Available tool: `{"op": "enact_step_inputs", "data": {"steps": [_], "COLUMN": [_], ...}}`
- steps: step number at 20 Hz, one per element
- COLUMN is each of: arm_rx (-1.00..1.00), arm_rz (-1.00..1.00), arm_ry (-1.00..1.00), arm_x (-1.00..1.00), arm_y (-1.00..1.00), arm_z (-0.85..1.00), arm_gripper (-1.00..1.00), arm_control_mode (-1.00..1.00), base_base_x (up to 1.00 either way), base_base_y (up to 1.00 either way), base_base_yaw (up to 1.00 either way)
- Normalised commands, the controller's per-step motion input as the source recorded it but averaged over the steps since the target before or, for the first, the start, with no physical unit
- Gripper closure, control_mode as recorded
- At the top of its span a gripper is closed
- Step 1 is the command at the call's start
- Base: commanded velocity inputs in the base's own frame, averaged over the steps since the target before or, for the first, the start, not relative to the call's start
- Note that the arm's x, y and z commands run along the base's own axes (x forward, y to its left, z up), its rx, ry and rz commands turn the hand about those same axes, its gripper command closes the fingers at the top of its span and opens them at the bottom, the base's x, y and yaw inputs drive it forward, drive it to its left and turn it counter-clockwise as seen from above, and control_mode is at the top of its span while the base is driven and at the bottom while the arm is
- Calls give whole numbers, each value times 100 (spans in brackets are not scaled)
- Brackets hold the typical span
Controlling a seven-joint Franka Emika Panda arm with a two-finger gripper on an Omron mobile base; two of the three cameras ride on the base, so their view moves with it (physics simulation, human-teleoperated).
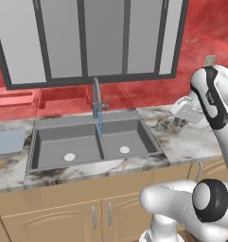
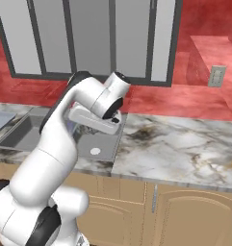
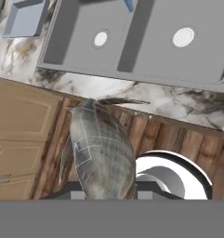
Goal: Take the fish out of the fridge, briefly rinse it in the sink, and place it on the tray next to the sink.
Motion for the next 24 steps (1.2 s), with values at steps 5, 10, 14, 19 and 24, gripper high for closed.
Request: {"op": "enact_step_inputs", "data": {"steps": [5,10,14,19,24], "arm_rx": [16,1,0,0,0], "arm_rz": [5,4,4,5,8], "arm_ry": [3,2,1,1,0], "arm_x": [39,13,20,37,43], "arm_y": [1,18,21,35,31], "arm_z": [-2,-30,-29,-19,-16], "arm_gripper": [100,100,100,100,100], "arm_control_mode": [-100,-100,-100,-100,-100], "base_base_x": [0,0,0,0,0], "base_base_y": [0,0,0,0,0], "base_base_yaw": [0,0,0,0,0]}}
